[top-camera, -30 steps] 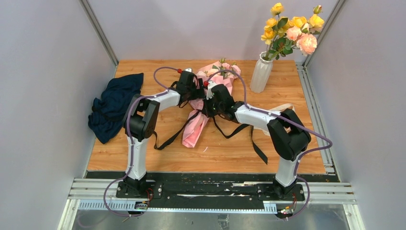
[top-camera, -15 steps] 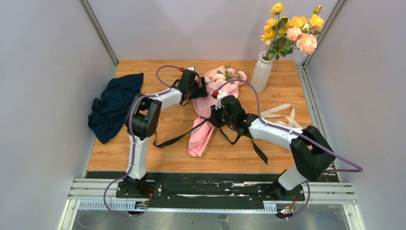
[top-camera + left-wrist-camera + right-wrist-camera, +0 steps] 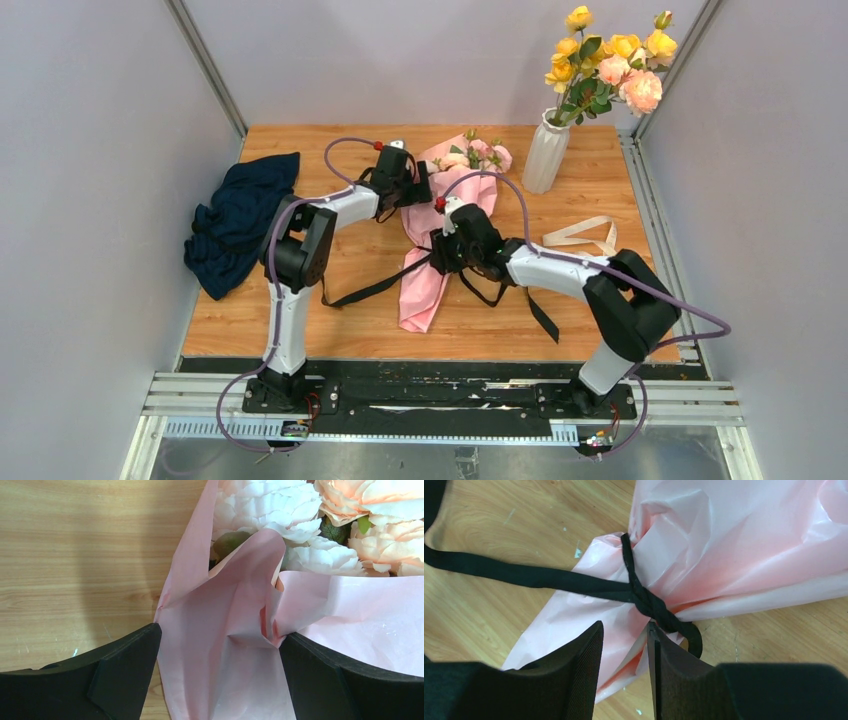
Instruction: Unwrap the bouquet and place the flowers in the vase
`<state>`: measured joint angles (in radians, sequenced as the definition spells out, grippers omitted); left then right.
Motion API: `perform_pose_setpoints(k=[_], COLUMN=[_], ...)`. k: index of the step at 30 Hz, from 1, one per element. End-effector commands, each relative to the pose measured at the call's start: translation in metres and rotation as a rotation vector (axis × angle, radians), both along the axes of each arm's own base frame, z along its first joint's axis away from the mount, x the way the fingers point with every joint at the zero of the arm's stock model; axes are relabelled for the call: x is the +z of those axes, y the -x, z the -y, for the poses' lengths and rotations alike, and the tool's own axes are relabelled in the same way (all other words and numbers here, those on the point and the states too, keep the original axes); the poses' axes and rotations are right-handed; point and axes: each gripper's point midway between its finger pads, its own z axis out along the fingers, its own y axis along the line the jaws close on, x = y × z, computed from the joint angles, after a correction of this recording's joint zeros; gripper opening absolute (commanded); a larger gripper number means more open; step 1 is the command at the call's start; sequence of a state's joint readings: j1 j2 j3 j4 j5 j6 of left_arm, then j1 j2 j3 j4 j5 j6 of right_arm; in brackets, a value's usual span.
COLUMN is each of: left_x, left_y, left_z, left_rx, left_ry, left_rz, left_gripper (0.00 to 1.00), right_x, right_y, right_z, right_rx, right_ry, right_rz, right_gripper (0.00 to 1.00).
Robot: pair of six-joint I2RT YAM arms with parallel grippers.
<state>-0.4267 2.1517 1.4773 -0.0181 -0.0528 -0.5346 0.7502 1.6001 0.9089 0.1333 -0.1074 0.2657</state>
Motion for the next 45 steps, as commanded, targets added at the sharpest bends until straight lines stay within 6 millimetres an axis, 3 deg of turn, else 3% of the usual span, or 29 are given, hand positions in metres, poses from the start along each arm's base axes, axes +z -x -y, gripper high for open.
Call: perform_pose_setpoints(k=[1,5,11,18,24,36,45], left_x=[-0.033,-0.036,-0.045,-0.047,-0.047,-0.059,-0.063], left_y=[0.03,0.034,0.04,0.045,0.047,0.048,0.05], left_z=[-0.024,-0.024,-0.029,-0.031,-0.035,-0.031,-0.033], left_rx=[0.024,0.019,0.015,0.008,0.005,0.0,0.003], left_ry=[-0.073,-0.073,-0.097,-0.103,-0.129,-0.109,-0.118], left_rz=[-0.119,-0.126,-0.14,-0.143,-0.141,-0.158,-0.162], left_gripper=[1.0,1.0,1.0,1.0,1.0,1.0,1.0], right_x=[-0.017,-0.017,0.007,0.04,0.024,-0.023,-0.018], right_y=[-0.013,-0.025,-0.039,-0.07,-0.07,-0.03,-0.03], right_z=[0.002,-0.004,-0.006,0.002,-0.001,-0.009,-0.014], right_rx=[-0.034,-0.043,-0.044,-0.098,-0.079,-0.008,0.011], right_ry=[0.056,0.001,-0.008,0.031,0.034,0.015,0.022], right_rz=[-0.016,-0.041,0.039,0.147,0.098,-0.018,-0.016], right_gripper=[0.4,0.39,0.38,0.36,0.36,0.34,0.32])
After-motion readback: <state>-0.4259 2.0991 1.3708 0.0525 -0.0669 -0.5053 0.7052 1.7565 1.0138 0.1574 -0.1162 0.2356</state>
